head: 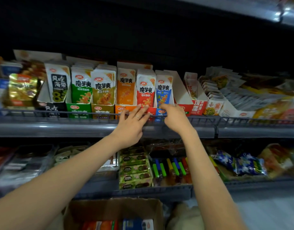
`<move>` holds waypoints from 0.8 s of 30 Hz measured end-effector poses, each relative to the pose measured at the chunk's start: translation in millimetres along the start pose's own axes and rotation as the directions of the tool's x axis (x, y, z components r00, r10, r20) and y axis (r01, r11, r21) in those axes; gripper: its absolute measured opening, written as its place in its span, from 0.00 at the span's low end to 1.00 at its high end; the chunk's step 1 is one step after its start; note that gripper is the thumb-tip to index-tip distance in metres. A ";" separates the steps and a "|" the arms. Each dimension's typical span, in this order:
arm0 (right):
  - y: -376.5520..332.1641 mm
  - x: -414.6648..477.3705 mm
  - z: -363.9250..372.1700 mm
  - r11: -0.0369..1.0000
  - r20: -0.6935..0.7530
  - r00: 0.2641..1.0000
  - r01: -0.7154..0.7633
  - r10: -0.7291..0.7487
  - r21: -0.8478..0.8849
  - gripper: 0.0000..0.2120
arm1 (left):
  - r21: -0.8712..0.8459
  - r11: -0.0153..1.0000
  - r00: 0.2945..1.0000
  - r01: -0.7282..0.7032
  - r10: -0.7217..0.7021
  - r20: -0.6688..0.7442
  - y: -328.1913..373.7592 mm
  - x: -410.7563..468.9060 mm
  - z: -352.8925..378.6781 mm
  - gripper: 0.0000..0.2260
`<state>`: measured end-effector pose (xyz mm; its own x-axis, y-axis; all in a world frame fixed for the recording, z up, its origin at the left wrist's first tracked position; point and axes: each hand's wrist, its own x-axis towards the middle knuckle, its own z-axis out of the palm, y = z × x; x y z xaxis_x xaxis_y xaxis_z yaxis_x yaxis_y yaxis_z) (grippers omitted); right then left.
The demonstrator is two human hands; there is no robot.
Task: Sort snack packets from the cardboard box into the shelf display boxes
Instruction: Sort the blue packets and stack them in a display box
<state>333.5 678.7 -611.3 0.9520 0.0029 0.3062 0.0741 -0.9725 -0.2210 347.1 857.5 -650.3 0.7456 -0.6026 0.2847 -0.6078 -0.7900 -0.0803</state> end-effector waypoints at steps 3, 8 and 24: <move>3.6 -2.5 3.3 1.000 0.026 1.000 -0.015 0.015 0.017 0.26 | -0.036 0.999 1.000 -0.005 0.005 0.000 1.1 -1.5 0.3 0.29; -6.8 -21.7 14.7 1.000 -0.237 0.972 0.008 -0.007 0.004 0.25 | -0.187 0.972 0.984 -0.143 0.119 -0.133 0.8 -20.2 1.8 0.26; -17.4 -203.2 241.5 0.951 0.741 0.636 -0.035 -0.217 0.308 0.08 | -0.380 0.925 0.707 0.034 0.247 0.663 31.5 -205.6 113.1 0.12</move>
<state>210.5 751.3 -893.2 0.8095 0.3851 -0.4431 0.1288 -0.8529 -0.5059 205.5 943.8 -819.4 0.5583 -0.6958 -0.4518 -0.6407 -0.7076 0.2980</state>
